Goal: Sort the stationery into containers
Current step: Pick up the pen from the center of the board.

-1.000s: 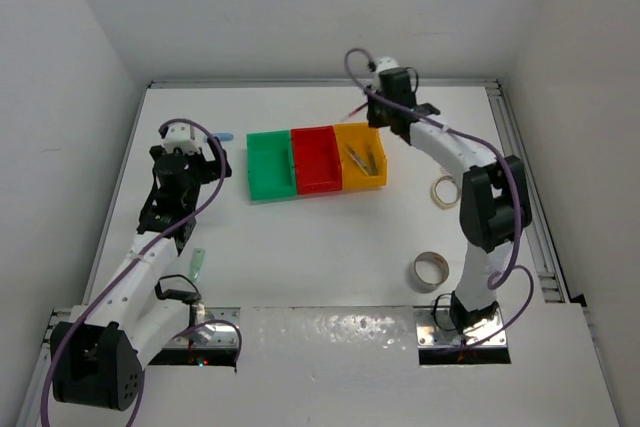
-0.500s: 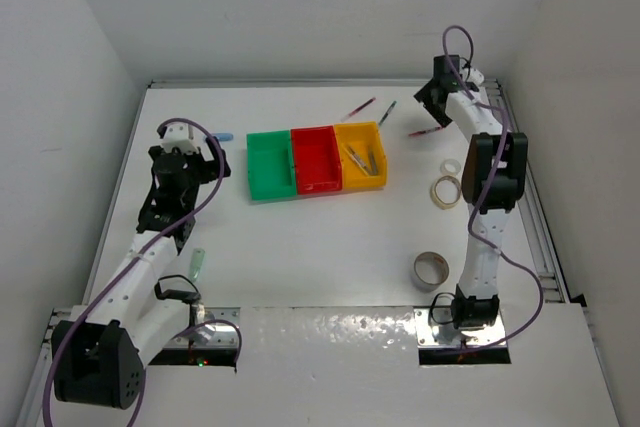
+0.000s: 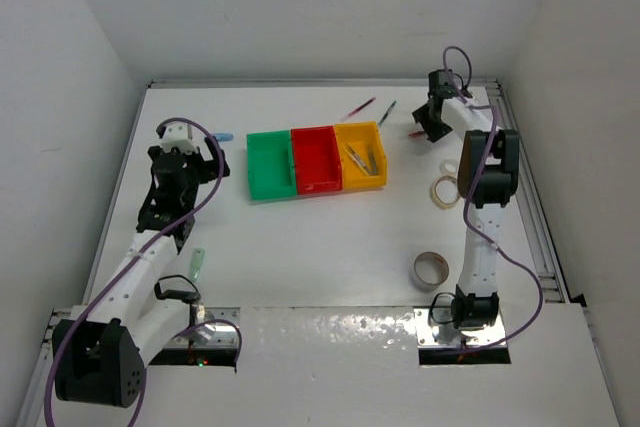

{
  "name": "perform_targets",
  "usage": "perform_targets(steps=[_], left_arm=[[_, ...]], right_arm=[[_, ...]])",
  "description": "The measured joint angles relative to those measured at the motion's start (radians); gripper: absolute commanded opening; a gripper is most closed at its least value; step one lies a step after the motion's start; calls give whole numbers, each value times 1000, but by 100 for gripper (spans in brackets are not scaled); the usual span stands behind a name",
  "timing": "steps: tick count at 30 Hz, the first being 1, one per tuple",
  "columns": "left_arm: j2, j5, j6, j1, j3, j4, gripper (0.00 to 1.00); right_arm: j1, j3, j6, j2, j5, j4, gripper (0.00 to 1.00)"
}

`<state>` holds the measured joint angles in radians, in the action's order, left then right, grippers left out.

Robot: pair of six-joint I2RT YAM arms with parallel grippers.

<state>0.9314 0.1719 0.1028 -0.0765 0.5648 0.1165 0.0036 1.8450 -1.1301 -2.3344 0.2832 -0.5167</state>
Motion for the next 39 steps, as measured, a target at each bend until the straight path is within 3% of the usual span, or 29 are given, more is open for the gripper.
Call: perform_targets(steps=[6, 12, 13, 15, 27, 33, 39], left_arm=[[0, 1, 0, 6, 0, 8, 98], [0, 2, -1, 11, 0, 30, 98], [0, 3, -1, 11, 0, 32, 98], [0, 10, -3, 11, 0, 39, 98], [-24, 35, -25, 19, -8, 64, 98], [-34, 34, -27, 19, -10, 67, 98], [-42, 19, -26, 19, -10, 67, 98]], right_arm=[[0, 58, -29, -45, -6, -48, 52], [-2, 111, -55, -89, -14, -108, 23], [-7, 120, -60, -93, -21, -117, 11], [-16, 136, -75, -104, -44, -130, 0], [-49, 68, -63, -61, -106, -142, 0], [-16, -18, 134, 4, -66, -116, 0], [76, -243, 358, 253, -6, -17, 0]])
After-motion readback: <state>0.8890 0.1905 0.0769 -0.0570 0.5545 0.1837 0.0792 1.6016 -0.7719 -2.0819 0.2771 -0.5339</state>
